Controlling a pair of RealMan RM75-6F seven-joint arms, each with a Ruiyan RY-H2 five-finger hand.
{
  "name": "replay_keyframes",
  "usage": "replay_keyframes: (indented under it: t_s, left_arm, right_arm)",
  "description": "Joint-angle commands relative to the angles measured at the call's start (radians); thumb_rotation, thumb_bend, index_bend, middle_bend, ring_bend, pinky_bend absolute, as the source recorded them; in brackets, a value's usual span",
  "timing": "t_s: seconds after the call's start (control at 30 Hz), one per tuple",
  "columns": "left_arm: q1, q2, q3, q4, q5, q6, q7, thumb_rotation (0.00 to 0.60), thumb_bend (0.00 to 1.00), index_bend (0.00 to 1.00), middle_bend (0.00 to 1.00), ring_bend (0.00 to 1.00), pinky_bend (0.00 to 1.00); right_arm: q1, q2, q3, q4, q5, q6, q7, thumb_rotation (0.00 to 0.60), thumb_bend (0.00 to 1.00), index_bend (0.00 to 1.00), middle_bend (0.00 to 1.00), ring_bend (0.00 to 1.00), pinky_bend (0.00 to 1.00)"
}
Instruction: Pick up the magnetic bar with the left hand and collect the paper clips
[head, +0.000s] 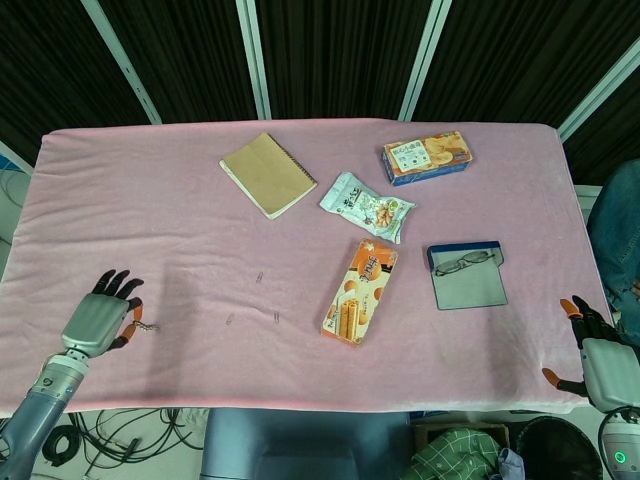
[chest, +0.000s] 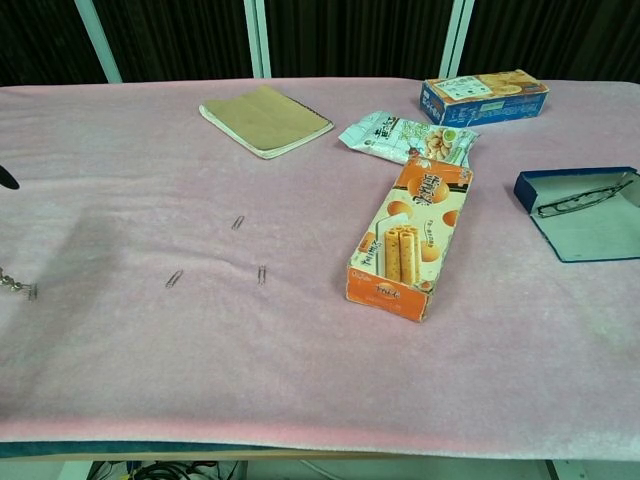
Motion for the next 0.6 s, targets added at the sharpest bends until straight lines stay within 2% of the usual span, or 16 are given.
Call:
replay_keyframes:
  t_s: [0.03, 0.6]
  left_arm:
    - [0.001, -0.003, -0.001, 0.006, 0.001, -0.002, -0.001, 0.600, 0.43, 0.55, 0.15, 0.00, 0.00]
    - [0.002, -0.011, -0.011, 0.012, 0.008, -0.005, -0.010, 0.600, 0.43, 0.55, 0.15, 0.00, 0.00]
  right_arm:
    - [0.000, 0.000, 0.000, 0.000, 0.001, -0.001, 0.000, 0.600, 0.08, 0.00, 0.00, 0.07, 0.18]
    - [0.000, 0.000, 0.001, -0.001, 0.003, 0.000, 0.000, 0.600, 0.08, 0.00, 0.00, 0.07, 0.18]
